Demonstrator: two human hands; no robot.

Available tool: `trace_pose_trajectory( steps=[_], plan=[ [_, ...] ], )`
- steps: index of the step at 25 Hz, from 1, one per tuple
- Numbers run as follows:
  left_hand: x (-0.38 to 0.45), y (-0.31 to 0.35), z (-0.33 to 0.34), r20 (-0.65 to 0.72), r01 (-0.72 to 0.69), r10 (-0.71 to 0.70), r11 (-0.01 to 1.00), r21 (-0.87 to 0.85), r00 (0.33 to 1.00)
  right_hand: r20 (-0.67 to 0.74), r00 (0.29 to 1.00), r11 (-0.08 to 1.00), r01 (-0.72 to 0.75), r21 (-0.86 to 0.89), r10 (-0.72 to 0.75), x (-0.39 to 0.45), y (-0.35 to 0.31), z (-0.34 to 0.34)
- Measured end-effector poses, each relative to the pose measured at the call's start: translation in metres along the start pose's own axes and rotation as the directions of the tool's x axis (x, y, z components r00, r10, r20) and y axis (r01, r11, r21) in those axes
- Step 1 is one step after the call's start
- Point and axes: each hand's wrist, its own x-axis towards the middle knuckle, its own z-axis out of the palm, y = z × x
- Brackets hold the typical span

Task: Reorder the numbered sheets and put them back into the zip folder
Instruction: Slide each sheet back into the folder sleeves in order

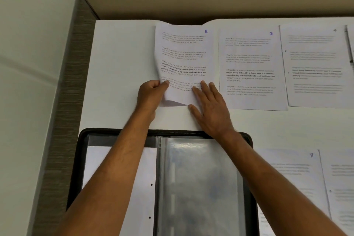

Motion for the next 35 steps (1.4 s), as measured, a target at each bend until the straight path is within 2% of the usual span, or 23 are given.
trace_pose_trajectory(
  steps=[4, 6, 8, 9, 11, 13, 15, 16, 17, 19, 22, 24, 26, 28, 30, 32, 33, 35],
  plan=[
    [-0.008, 0.002, -0.007, 0.065, 0.037, -0.03, 0.993, -0.109, 0.997, 0.119, 0.993, 0.995, -0.006, 0.097, -0.006, -0.001, 0.0, -0.016],
    [-0.02, -0.002, -0.012, 0.078, 0.055, -0.044, 0.988, -0.147, 0.996, 0.165, 0.986, 0.964, -0.074, 0.256, 0.032, -0.004, -0.003, -0.028],
    [-0.036, -0.011, -0.018, 0.085, 0.081, -0.066, 0.979, -0.189, 0.994, 0.141, 0.98, 0.87, -0.192, 0.454, 0.143, -0.014, -0.009, -0.041],
    [-0.045, -0.016, -0.021, 0.104, 0.103, -0.081, 0.968, -0.228, 0.991, 0.121, 0.961, 0.78, -0.274, 0.563, 0.249, -0.02, -0.015, -0.049],
    [-0.067, -0.024, -0.028, 0.159, 0.165, -0.121, 0.939, -0.302, 0.98, 0.119, 0.872, 0.569, -0.408, 0.714, 0.476, -0.032, -0.024, -0.066],
    [-0.09, -0.036, -0.035, 0.191, 0.197, -0.14, 0.926, -0.321, 0.971, 0.205, 0.767, 0.361, -0.497, 0.789, 0.608, -0.046, -0.028, -0.08],
    [-0.11, -0.05, -0.039, 0.218, 0.195, -0.129, 0.928, -0.318, 0.967, 0.41, 0.71, 0.1, -0.557, 0.824, 0.572, -0.059, -0.027, -0.092],
    [-0.119, -0.057, -0.041, 0.233, 0.189, -0.119, 0.934, -0.303, 0.965, 0.498, 0.707, 0.01, -0.58, 0.814, 0.503, -0.067, -0.027, -0.097],
    [-0.129, -0.064, -0.042, 0.251, 0.179, -0.109, 0.943, -0.279, 0.962, 0.545, 0.709, -0.026, -0.599, 0.8, 0.447, -0.076, -0.027, -0.101],
    [-0.143, -0.078, -0.042, 0.288, 0.155, -0.084, 0.96, -0.233, 0.954, 0.564, 0.722, -0.004, -0.615, 0.789, 0.401, -0.091, -0.025, -0.105],
    [-0.16, -0.096, -0.038, 0.322, 0.097, -0.03, 0.976, -0.194, 0.946, 0.55, 0.768, 0.101, -0.607, 0.788, 0.328, -0.111, -0.015, -0.109],
    [-0.167, -0.106, -0.031, 0.298, -0.031, 0.06, 0.994, -0.103, 0.953, 0.536, 0.788, 0.243, -0.608, 0.756, 0.304, -0.123, -0.005, -0.112],
    [-0.174, -0.112, -0.023, 0.228, -0.216, 0.191, 0.973, 0.088, 0.955, 0.468, 0.804, 0.374, -0.587, 0.717, 0.366, -0.13, 0.004, -0.115],
    [-0.176, -0.118, -0.014, 0.152, -0.416, 0.388, 0.856, 0.307, 0.909, 0.366, 0.82, 0.415, -0.548, 0.727, 0.441, -0.135, 0.017, -0.118],
    [-0.173, -0.124, -0.009, 0.185, -0.518, 0.513, 0.643, 0.564, 0.838, 0.261, 0.801, 0.397, -0.515, 0.759, 0.539, -0.139, 0.032, -0.119],
    [-0.172, -0.131, -0.004, 0.264, -0.494, 0.496, 0.418, 0.762, 0.827, 0.188, 0.748, 0.346, -0.496, 0.796, 0.637, -0.143, 0.045, -0.12],
    [-0.173, -0.137, -0.002, 0.295, -0.488, 0.487, 0.337, 0.805, 0.822, 0.168, 0.725, 0.32, -0.484, 0.815, 0.669, -0.145, 0.05, -0.12],
    [-0.175, -0.147, 0.0, 0.328, -0.502, 0.503, 0.261, 0.824, 0.8, 0.16, 0.702, 0.265, -0.456, 0.85, 0.694, -0.147, 0.056, -0.119]
  ],
)
